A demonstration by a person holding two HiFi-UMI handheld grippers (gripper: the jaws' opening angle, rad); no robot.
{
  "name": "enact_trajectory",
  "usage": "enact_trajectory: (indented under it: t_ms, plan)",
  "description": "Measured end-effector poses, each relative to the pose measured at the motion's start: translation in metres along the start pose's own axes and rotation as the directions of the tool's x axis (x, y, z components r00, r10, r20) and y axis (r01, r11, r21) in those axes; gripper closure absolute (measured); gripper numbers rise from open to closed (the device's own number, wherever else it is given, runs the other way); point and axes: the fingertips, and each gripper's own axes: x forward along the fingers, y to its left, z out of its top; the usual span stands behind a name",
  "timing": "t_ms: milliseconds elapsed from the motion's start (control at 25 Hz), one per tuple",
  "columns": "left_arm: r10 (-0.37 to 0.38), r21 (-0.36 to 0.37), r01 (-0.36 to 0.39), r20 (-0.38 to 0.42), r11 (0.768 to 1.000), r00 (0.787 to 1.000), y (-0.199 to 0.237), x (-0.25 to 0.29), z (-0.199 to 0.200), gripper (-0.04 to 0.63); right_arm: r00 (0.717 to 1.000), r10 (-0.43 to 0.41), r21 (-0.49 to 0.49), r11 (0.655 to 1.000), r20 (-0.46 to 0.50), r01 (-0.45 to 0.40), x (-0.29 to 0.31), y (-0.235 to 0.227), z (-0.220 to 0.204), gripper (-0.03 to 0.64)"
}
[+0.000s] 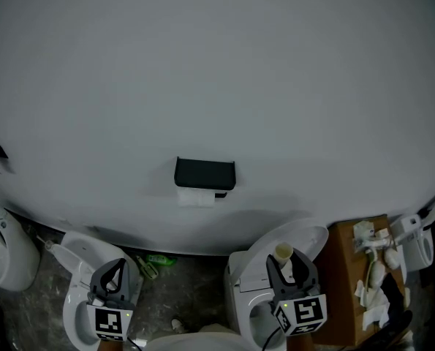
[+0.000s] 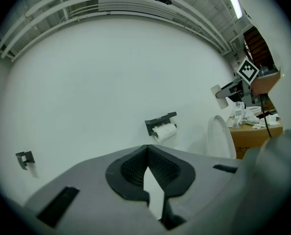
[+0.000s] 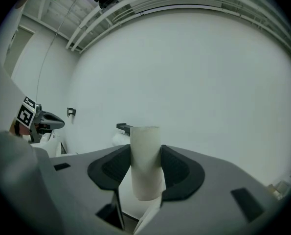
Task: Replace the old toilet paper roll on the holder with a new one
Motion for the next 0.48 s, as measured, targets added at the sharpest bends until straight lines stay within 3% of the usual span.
enact_trajectory:
  t_ms: [480]
  plan:
    - [0.013, 0.003, -0.013, -0.002, 1.000, 1.000, -0.004, -0.019, -0.001, 0.589, 0.998, 0.066, -0.060, 0.996, -0.015, -0.067, 0.000, 0.024, -0.002, 0.428]
